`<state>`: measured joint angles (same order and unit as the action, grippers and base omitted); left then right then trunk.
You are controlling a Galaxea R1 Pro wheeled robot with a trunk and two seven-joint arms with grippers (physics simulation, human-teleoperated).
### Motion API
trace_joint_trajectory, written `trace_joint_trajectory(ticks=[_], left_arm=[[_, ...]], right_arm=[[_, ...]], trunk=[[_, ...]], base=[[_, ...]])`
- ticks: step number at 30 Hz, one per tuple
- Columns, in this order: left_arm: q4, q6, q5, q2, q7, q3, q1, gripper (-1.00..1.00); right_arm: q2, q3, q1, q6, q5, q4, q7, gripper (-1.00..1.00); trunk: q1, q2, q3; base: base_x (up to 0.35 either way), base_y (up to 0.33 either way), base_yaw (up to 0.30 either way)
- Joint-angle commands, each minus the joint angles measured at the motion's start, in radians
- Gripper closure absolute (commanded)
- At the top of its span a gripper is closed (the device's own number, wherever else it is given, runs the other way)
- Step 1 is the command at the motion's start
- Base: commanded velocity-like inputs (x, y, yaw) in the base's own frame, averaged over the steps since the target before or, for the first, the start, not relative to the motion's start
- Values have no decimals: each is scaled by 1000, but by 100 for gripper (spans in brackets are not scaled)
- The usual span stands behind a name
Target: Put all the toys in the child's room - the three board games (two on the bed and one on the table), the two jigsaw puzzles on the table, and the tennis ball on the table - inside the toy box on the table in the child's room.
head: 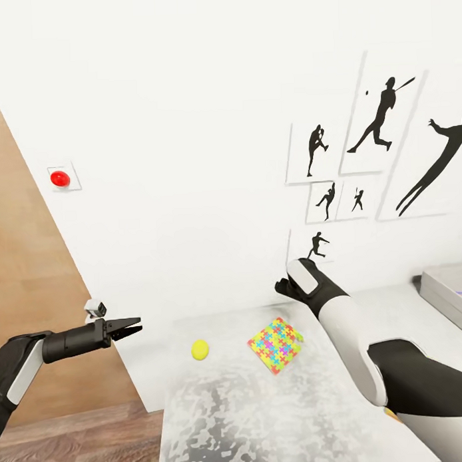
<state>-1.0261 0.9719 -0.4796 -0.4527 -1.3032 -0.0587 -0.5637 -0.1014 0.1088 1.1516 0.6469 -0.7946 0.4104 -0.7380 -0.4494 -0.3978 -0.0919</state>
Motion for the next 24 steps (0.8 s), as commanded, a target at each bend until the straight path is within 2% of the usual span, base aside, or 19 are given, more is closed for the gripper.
trace_joint_trajectory(ticks=[1, 8, 14, 16, 22, 24], left_arm=[[0, 8, -3, -1, -1, 0, -1, -100], [0, 8, -3, -4, -1, 0, -1, -100], [0, 10, -3, -8, -6, -1, -1, -100], [0, 11, -4, -10, -26, -1, -1, -100], [0, 11, 7, -22, -152, 0, -1, -100], [0, 11, 8, -26, -167, 0, -1, -100]], right_arm=[[2, 8, 1, 2, -8, 1, -7, -100], [3, 9, 2, -4, -6, 8, -7, -100], [0, 10, 2, -2, -6, 61, -14, -100], [-2, 10, 2, 0, -6, 71, -17, -100], [-3, 10, 2, 6, -5, 81, -19, -100], [-3, 11, 2, 6, -5, 81, -20, -100]], trunk=[[-1, -2, -2], [-1, -2, -2], [-1, -2, -2], [-1, -2, -2], [-1, -2, -8], [-1, -2, -11]], base=[[0, 0, 0], [0, 0, 0], [0, 0, 0], [0, 0, 4], [0, 0, 66], [0, 0, 88]])
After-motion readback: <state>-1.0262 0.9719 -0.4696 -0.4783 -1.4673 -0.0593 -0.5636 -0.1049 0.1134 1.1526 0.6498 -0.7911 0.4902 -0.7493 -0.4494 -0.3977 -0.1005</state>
